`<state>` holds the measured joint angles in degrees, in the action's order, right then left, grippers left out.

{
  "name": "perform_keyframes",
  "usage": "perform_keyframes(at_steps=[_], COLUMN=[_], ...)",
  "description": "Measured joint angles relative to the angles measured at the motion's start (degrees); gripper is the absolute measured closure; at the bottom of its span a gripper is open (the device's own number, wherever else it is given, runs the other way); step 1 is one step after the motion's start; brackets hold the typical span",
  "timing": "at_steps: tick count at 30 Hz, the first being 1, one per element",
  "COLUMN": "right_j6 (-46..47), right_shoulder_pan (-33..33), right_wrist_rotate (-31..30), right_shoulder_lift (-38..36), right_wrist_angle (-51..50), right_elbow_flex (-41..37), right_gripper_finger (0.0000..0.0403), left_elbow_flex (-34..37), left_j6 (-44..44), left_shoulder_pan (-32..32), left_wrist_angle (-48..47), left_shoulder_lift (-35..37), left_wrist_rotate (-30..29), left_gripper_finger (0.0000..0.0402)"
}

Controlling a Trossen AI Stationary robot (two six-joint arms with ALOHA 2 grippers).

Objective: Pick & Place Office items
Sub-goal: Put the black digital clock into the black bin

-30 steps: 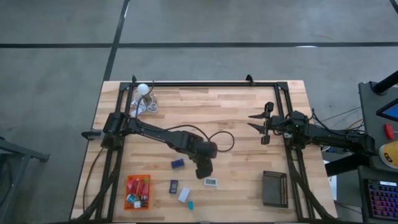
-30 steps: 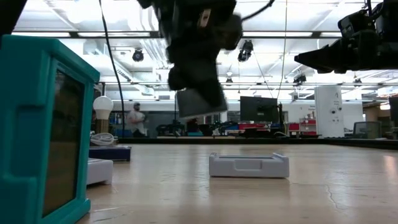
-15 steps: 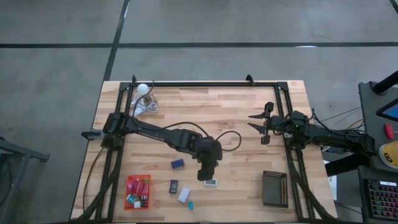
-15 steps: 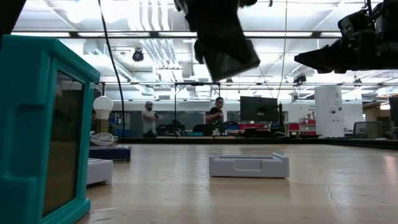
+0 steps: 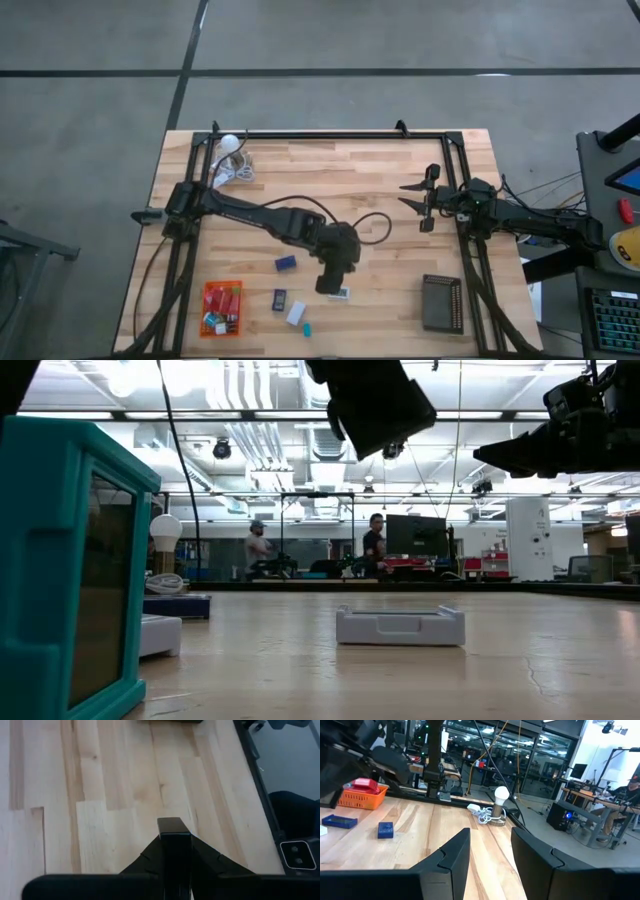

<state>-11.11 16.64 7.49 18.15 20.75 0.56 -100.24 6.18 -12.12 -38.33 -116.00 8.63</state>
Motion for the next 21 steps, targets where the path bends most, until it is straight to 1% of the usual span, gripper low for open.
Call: perform_keyframes(at_steps=[12, 15, 21], right_j6=[0.0, 0.0, 0.0], right_shoulder_pan=[0.0, 0.0, 0.0], right_wrist_rotate=[0.01, 0.0, 0.0], right_shoulder_lift=[0.0, 0.0, 0.0], right_wrist_angle=[-0.01, -0.01, -0.02], right_elbow_flex=[-0.01, -0.01, 0.0], right_gripper_finger=[0.0264, 0.0264, 0.0264], left_elbow_flex=[-1.48, -1.02, -0.82], left_j6=[-1.14, -2.81, -2.83], left_shoulder_pan=[-1.47, -1.55, -1.73], left_wrist_angle=[1.56, 3.14, 5.49], left_shoulder_lift=[0.02, 0.01, 0.02], left_wrist_rotate=[-0.01, -0.03, -0.03], left_gripper_finger=[0.0345, 0.0345, 0.0345])
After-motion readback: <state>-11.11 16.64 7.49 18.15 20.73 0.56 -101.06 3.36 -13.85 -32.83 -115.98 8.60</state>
